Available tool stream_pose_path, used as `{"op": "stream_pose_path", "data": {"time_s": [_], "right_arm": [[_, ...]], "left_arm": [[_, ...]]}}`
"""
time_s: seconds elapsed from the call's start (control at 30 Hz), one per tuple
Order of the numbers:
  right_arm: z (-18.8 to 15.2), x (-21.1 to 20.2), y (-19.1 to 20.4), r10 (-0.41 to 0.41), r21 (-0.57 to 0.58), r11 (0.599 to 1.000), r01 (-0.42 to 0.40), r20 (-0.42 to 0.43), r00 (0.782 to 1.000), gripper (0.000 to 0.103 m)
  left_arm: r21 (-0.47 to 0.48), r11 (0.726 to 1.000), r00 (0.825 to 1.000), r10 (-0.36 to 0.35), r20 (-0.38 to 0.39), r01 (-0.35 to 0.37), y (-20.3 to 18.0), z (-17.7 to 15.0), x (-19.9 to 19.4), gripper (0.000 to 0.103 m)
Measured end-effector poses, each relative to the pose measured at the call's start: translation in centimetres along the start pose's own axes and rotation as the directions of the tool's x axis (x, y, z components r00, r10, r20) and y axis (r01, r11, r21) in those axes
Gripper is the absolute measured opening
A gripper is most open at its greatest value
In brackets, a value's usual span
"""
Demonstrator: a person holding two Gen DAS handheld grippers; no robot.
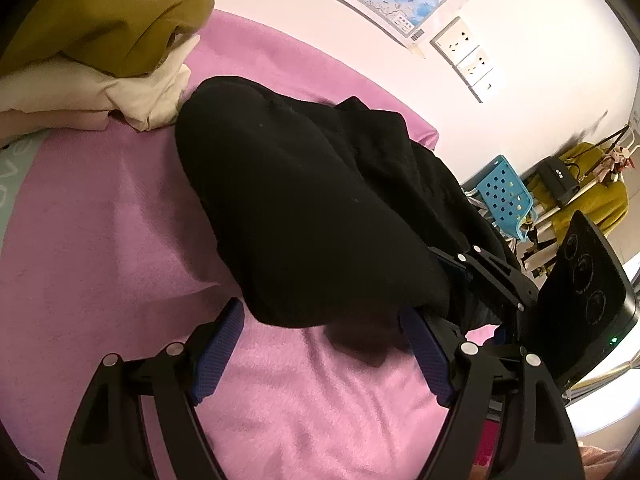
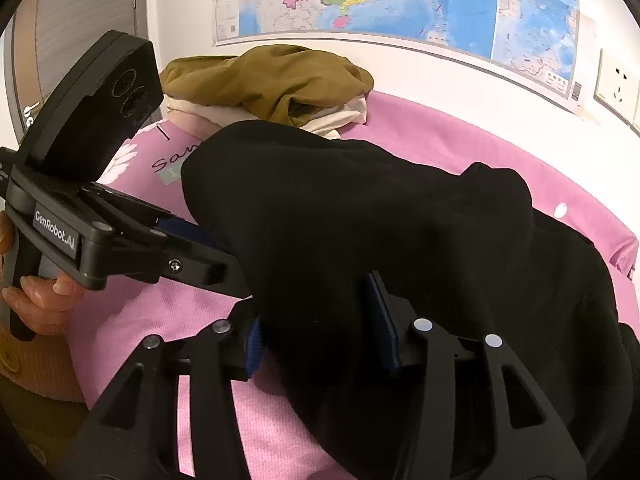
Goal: Fold large clothes
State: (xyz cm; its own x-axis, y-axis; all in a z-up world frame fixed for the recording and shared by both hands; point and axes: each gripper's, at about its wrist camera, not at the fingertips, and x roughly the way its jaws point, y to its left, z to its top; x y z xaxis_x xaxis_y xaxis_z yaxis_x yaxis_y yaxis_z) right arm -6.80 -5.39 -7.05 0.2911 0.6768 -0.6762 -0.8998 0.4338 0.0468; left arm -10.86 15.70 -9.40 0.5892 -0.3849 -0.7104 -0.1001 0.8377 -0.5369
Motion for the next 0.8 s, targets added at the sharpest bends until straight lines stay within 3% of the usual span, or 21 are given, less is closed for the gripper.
{"op": "stream_pose_path", "data": {"time_s": [0.4, 0.53, 0.67, 0.73, 0.8], "right_arm": [[-0.3, 0.0, 0.5, -0.020, -0.011, 1.000, 0.020, 0.015, 1.000, 0.050], [-0.6, 0.0, 1.7, -0.063, -0.072, 0.995, 0.064, 0.024, 0.998, 0.059], [-0.7, -0.3, 1.7, -0.072, -0.053, 0.996, 0.073, 0.032, 0.997, 0.057], [-0.6, -0.1, 1.0, -0.058, 0.000, 0.998, 0.058, 0.024, 0.998, 0.056], [-0.5, 0.2, 0.8, -0.059, 0.023, 0.998, 0.059, 0.016, 0.998, 0.057]], "left_arm": [[-0.046, 0.999, 1.000, 0.002, 0.024, 0.000, 0.2, 0.5, -0.2, 0.077], [-0.111, 0.992, 0.997, -0.061, 0.037, 0.065, 0.7, 0.3, -0.4, 0.077], [-0.143, 0.984, 0.993, -0.101, 0.068, 0.110, 1.0, -0.2, -1.1, 0.077], [-0.174, 0.967, 0.981, -0.175, 0.082, 0.187, 1.5, -0.3, -1.4, 0.081], [-0.192, 0.960, 0.978, -0.196, 0.071, 0.206, 1.6, -0.5, -1.3, 0.082]]}}
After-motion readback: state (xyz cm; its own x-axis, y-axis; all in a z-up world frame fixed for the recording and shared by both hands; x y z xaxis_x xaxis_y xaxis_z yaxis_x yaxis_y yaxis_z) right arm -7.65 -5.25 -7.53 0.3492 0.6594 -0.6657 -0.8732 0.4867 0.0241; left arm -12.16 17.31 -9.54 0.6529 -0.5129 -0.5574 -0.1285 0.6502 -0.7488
